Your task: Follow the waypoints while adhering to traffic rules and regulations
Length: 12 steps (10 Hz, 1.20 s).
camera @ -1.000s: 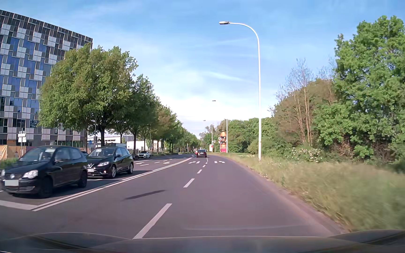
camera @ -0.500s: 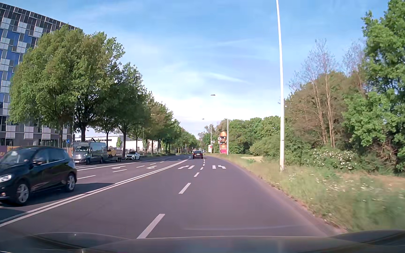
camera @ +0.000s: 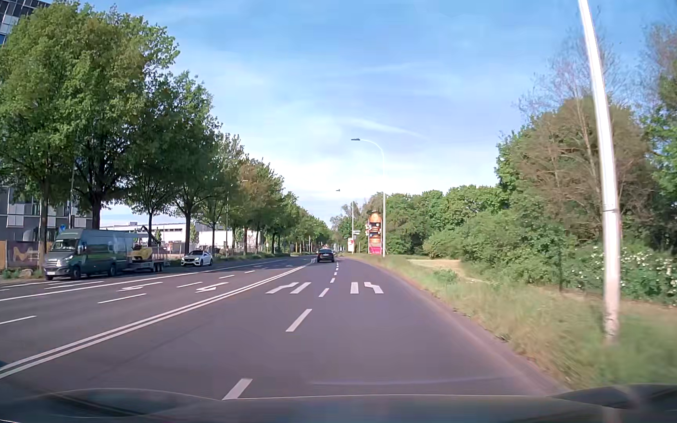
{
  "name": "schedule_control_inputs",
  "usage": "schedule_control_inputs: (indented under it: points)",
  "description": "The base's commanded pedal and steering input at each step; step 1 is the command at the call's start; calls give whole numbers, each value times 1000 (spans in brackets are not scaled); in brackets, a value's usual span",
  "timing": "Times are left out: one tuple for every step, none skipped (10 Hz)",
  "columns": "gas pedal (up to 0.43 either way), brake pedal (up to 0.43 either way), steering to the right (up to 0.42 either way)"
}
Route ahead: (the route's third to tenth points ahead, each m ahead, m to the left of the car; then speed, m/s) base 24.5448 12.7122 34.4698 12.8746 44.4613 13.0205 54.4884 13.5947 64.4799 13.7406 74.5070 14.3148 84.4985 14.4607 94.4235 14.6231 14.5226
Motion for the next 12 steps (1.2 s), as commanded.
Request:
schedule_control_inputs:
  points:
    - [268, 0, -6]
    - [268, 0, -6]
    - [268, 0, -7]
    - [268, 0, -7]
    - [268, 0, -8]
    - [268, 0, -8]
    - [268, 0, -10]
    - [268, 0, -11]
    - [268, 0, -11]
    - [268, 0, -11]
    - [268, 0, -12]
    - [260, 0, -12]
